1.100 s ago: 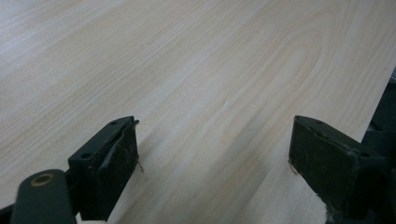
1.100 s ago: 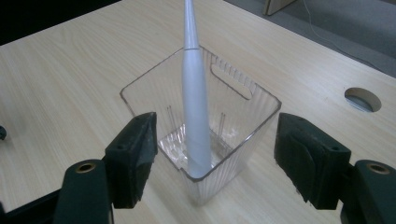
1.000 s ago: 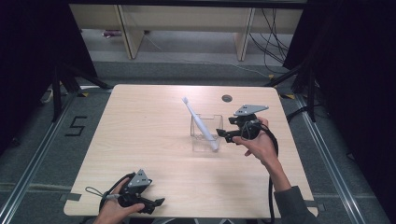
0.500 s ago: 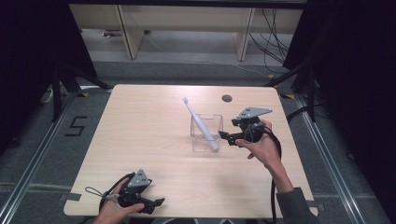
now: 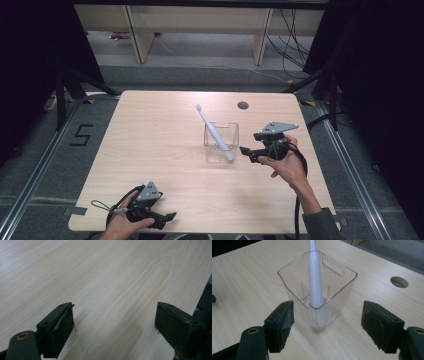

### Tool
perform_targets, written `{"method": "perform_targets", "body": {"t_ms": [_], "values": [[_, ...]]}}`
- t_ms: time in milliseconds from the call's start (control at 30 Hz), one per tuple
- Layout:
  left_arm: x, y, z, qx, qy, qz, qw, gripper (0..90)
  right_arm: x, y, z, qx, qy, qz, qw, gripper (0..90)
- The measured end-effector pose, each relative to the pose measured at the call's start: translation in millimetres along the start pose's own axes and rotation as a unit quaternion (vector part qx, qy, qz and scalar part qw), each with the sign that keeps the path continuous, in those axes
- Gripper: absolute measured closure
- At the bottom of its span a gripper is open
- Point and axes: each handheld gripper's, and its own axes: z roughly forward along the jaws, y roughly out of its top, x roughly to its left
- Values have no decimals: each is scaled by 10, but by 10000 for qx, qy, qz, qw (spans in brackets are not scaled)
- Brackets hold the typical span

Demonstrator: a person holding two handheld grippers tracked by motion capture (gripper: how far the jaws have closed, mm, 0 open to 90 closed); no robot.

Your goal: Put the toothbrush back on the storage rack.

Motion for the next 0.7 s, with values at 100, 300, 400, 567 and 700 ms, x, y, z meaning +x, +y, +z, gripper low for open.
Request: {"method": "perform_targets", "body": {"t_ms": [100, 300, 400, 567, 700], "values": [[-1, 0, -1, 0, 3, -5, 10000, 150, 6, -33, -17, -39, -44, 31, 10000, 270], [-1, 0, 0, 9, 3, 0, 10000, 150, 33, -88, -49, -30, -33, -49, 10000, 262], [1, 0, 1, -8, -13, 0, 10000, 150, 64, -120, -50, 4, -39, -21, 10000, 261], [-1, 0, 0, 11, 5, 3, 10000, 150, 78, -174, -58, 0, -11, -102, 9999, 259], [1, -3, 3, -19, 1, 11, 10000, 150, 97, -230, -67, 49, -19, -136, 9999, 259]]}}
